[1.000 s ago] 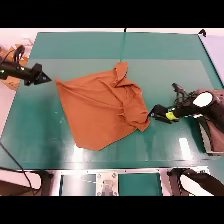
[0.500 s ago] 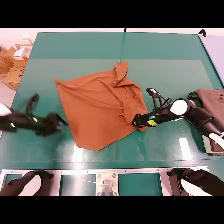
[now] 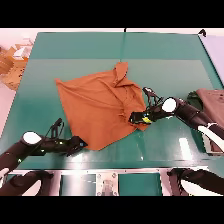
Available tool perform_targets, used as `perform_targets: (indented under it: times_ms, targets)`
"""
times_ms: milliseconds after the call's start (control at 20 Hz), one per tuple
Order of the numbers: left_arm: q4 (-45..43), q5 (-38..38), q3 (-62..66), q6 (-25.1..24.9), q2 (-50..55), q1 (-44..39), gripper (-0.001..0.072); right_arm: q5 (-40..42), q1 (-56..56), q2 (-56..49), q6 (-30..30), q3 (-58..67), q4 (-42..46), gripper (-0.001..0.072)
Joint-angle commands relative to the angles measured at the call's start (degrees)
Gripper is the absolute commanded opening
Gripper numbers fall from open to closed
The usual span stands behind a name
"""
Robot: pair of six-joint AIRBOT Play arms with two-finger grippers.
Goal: Fold the shirts.
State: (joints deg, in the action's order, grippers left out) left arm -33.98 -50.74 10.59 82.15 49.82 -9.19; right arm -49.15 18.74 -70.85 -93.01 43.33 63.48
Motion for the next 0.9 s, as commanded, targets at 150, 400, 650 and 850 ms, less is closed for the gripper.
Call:
perform_targets:
  times_ms: [150,400,650,850]
  targets:
    - [1.7,11.6,-1.0,-0.7,-0.2,-3.3,0.0021,1.7,-0.1,-1.6,-2.6,0.5,-0.4,0.0047]
    - [-8.2,7.7,7.5,-0.7,-0.2,2.8,0.0021,-5.6,-4.9,4.3,-2.4,5.9,-0.2,0.0011]
    - [-11.1,-12.9,38.0,-4.9,-0.3,14.3,0.0020,-9.6,-17.9,20.0,-2.4,21.0,-1.1,0.0010]
    - [-11.3,-15.6,75.1,-4.6,-0.3,15.7,0.0021,-9.2,-29.2,27.7,-2.3,40.9,-1.4,0.0012]
